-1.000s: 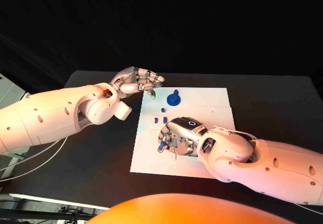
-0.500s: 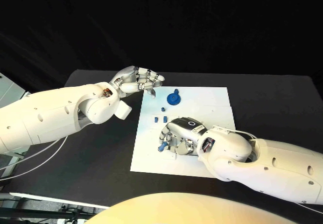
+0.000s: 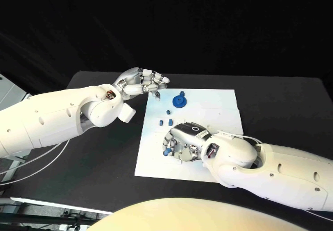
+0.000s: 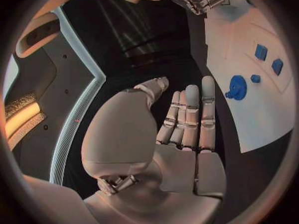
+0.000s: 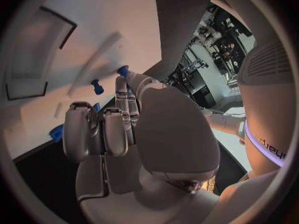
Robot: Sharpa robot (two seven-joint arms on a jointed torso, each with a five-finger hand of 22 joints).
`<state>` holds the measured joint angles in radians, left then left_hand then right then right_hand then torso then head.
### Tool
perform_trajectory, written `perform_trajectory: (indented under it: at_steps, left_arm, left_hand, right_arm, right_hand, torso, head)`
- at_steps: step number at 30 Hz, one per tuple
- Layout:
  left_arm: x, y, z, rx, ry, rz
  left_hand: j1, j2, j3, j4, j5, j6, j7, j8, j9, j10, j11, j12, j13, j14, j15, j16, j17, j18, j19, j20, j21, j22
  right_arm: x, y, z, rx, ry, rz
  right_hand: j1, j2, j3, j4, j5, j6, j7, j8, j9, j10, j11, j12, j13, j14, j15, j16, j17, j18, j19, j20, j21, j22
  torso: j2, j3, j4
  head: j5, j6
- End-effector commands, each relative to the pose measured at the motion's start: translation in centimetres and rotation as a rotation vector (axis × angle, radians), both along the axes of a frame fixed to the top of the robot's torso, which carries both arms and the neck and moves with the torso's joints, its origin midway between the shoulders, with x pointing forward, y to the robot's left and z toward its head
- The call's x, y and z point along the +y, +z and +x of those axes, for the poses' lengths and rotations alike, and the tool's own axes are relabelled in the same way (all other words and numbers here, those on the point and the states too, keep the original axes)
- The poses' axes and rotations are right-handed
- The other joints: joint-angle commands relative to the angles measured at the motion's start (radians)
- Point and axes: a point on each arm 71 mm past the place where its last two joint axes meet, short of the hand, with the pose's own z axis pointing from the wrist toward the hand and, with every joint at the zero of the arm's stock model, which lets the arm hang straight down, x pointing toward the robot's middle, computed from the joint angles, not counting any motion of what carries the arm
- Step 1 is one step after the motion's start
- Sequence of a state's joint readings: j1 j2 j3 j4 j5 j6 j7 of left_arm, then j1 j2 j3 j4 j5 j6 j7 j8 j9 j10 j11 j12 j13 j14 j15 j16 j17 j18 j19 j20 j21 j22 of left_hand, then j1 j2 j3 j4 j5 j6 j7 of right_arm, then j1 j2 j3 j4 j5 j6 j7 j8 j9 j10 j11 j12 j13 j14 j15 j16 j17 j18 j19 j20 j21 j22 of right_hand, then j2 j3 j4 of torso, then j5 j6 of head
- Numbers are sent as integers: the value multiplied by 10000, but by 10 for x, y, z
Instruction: Assemble the parts on the task board
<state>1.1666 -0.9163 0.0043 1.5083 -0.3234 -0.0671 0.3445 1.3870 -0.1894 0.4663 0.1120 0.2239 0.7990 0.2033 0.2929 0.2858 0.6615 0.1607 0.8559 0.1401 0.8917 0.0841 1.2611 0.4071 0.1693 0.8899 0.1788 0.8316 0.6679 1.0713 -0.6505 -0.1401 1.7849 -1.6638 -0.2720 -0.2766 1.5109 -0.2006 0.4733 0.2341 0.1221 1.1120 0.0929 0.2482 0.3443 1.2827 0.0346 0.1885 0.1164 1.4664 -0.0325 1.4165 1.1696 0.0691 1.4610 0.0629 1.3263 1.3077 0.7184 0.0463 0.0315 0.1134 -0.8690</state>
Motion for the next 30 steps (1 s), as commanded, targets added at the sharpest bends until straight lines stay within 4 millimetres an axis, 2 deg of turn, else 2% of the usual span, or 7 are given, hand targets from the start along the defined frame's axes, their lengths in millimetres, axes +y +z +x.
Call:
perform_trajectory:
  at_steps: [1,5,9,12,18,24,30]
  left_arm:
    - [-2,1,-1,29,-153,-118]
    - [-2,1,-1,33,-151,-115]
    - [-2,1,-1,34,-145,-111]
    - [-2,1,-1,28,-122,-106]
    - [-2,1,-1,35,-94,-90]
    - [-1,1,-1,17,-48,-83]
    - [0,1,0,7,-9,-74]
  left_hand:
    - [74,30,-12,46,36,-58,176,53,-15,89,-14,-41,-8,-6,47,-39,2,148,72,24,-44,-9]
    - [70,32,-14,52,36,-58,176,54,-16,90,-14,-42,-10,-6,48,-40,3,148,73,24,-46,-11]
    - [67,33,-17,59,36,-59,176,54,-17,91,-13,-43,-12,-6,49,-41,3,148,74,25,-49,-13]
    - [64,33,-20,65,36,-59,176,55,-18,91,-13,-45,-15,-6,49,-42,3,148,75,25,-51,-15]
    - [63,33,-21,67,36,-60,176,55,-18,89,-13,-46,-16,-8,49,-44,2,147,74,25,-53,-16]
    - [63,20,-30,77,37,-68,177,54,-23,61,-8,-66,-29,-37,55,-65,-3,145,68,28,-67,-25]
    - [63,20,-30,77,37,-68,177,54,-23,61,-8,-66,-29,-37,55,-65,-3,145,68,28,-67,-25]
  right_arm:
    - [-1,-5,-1,-59,1,-323]
    - [1,-5,-2,-47,64,-384]
    - [4,-5,-4,10,166,-441]
    - [4,-6,-4,16,127,-477]
    - [3,-5,-3,-74,-6,-397]
    - [0,0,-6,-225,-65,1]
    - [-12,12,-10,-547,-287,938]
  right_hand:
    - [-89,40,59,4,15,1,28,75,495,-67,-2,-69,-11,320,-81,-55,-24,-111,77,-7,-67,385]
    - [-289,-90,127,19,-32,-277,136,-54,498,-256,94,-256,3,350,-6,0,102,-108,53,39,-99,379]
    - [-698,-429,8,175,217,-683,274,-292,443,-425,219,-370,54,349,106,21,117,-171,155,134,176,645]
    - [-941,-651,-150,300,148,-1138,328,-556,370,-705,284,-471,79,311,166,-21,22,-139,83,201,46,557]
    - [-943,-727,-266,332,125,-1849,291,-927,263,-833,249,-376,188,322,140,9,75,-140,91,208,78,619]
    - [-934,-757,-398,360,150,-2225,234,-1118,193,-915,246,-317,256,326,138,20,90,-139,92,205,77,640]
    - [-921,-753,-719,414,160,-2504,94,-1251,146,-897,198,-112,405,332,103,33,112,-198,213,183,339,879]
  torso:
    - [2,0,-3]
    - [-4,4,-3]
    - [1,8,1]
    - [-6,-1,0]
    - [-6,-3,-8]
    - [-6,10,4]
    - [-26,-8,-24]
  head:
    - [1,8]
    - [3,4]
    - [5,-2]
    - [-19,30]
    - [-36,67]
    - [-38,74]
    - [-55,121]
